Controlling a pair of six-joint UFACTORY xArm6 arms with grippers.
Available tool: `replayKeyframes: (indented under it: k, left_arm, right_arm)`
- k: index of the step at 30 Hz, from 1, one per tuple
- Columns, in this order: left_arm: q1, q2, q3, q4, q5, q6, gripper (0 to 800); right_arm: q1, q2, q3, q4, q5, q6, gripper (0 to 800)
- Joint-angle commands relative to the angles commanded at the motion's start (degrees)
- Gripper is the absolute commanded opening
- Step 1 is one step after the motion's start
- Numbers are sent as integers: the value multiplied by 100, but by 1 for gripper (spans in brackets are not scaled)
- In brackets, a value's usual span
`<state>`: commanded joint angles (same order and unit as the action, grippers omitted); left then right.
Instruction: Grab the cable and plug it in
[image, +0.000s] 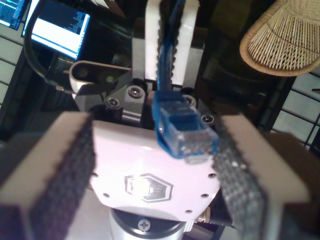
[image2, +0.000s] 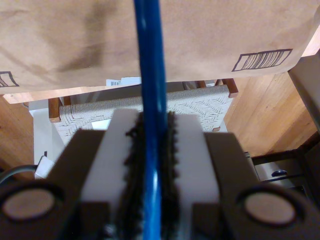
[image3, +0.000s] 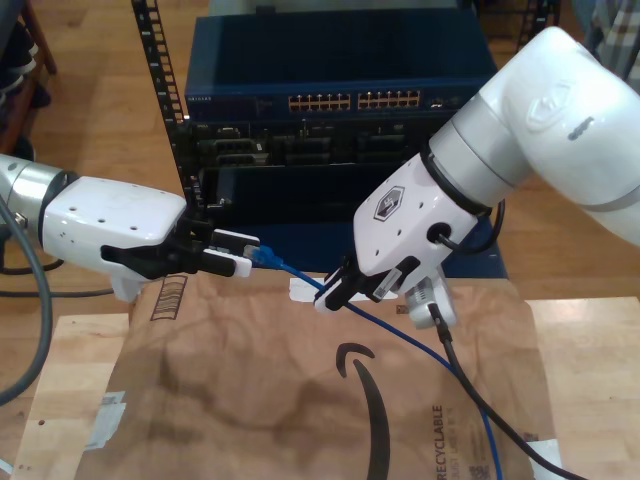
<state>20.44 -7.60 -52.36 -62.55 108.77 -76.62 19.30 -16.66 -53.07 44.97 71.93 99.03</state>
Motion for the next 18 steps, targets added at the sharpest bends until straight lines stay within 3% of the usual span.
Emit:
replayKeyframes:
  k: [4,7,18]
  left_arm:
    - [-9,0,0,0,-9,18,272]
    - [0,0,0,0,-9,18,202]
    - [0,0,0,0,-9,53,172]
  right_arm:
    - [9,0,0,9,0,0,20]
    - [9,0,0,9,0,0,20]
    - [9,9,0,9,0,0,20]
